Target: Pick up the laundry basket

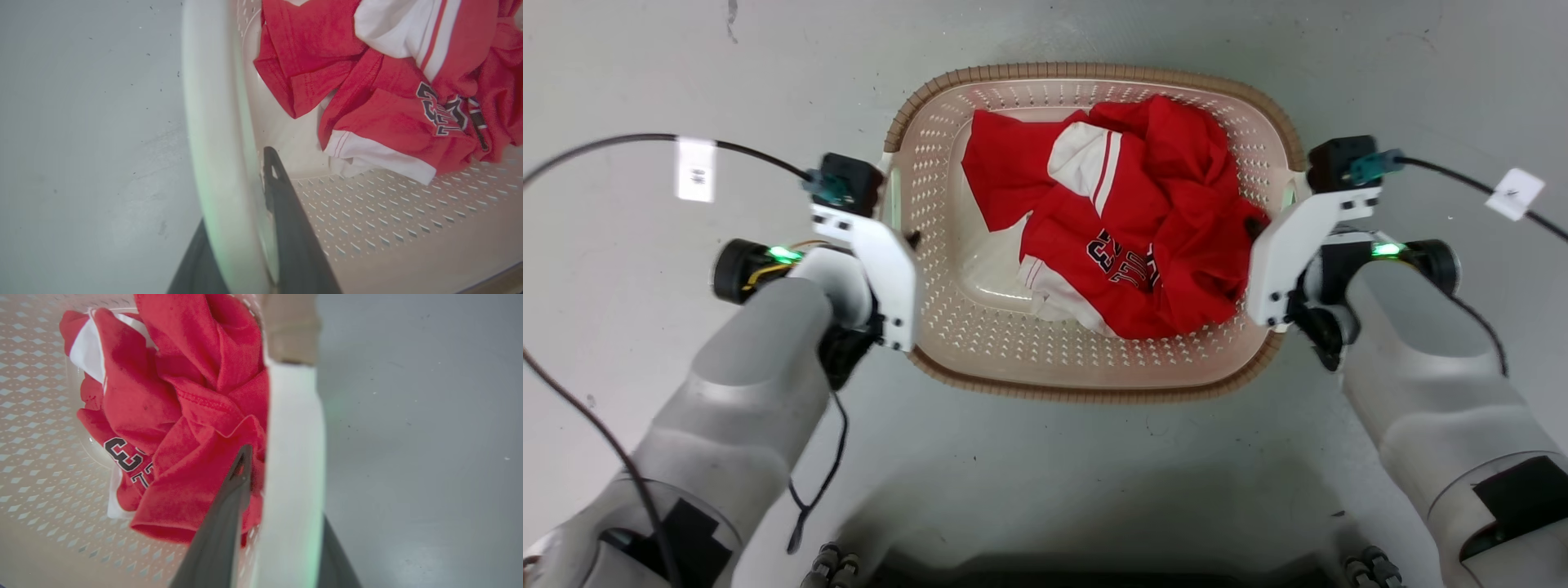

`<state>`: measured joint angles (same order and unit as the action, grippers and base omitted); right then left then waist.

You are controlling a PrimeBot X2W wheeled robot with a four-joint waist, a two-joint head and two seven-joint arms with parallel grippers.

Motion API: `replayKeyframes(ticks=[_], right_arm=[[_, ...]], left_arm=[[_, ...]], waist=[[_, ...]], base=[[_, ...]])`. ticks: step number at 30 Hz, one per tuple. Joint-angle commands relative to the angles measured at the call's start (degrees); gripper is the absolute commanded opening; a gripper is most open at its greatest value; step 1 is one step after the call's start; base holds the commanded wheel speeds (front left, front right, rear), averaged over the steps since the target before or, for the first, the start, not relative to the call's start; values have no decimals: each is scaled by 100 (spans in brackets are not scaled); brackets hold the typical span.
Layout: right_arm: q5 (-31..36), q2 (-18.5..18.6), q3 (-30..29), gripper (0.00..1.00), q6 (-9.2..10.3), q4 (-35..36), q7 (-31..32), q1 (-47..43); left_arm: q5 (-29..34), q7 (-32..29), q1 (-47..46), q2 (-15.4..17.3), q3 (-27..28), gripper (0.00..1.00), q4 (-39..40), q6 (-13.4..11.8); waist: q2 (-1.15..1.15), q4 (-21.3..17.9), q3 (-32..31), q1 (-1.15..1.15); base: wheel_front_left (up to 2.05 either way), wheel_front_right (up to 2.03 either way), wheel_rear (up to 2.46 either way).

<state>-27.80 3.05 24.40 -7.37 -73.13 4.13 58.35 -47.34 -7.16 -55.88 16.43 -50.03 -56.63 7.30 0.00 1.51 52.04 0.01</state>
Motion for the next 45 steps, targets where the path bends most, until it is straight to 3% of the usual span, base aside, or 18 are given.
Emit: replayKeyframes(ticks=[1, 12, 26, 36, 45], right_arm=[[24, -54, 25, 0, -25, 3, 4, 96], [124, -41, 2, 0, -33, -53, 217, -24], [354, -24, -160, 0, -33, -71, 2344, -736], [-46, -1, 252, 0, -34, 6, 3303, -1204], [-258, -1, 596, 0, -42, 142, 3728, -1375]], left_arm=[[-54, 8, -101, -3, -62, 0, 46, 25], [-744, -230, 37, 106, -590, 0, 200, 32], [-1908, -1466, 594, 581, -1396, 0, 773, 37], [-2576, -2372, 945, 866, -1743, 0, 1045, 37], [-2961, -2947, 1214, 982, -1967, 0, 1148, 37]], waist=[[0, 1, -3, -1], [0, -19, -468, -1], [0, -133, -2485, -1], [0, -261, -3701, -1], [0, -319, -4382, -1]], base=[[0, 0, 0], [0, 0, 0], [0, 0, 0], [0, 0, 0], [0, 0, 0]])
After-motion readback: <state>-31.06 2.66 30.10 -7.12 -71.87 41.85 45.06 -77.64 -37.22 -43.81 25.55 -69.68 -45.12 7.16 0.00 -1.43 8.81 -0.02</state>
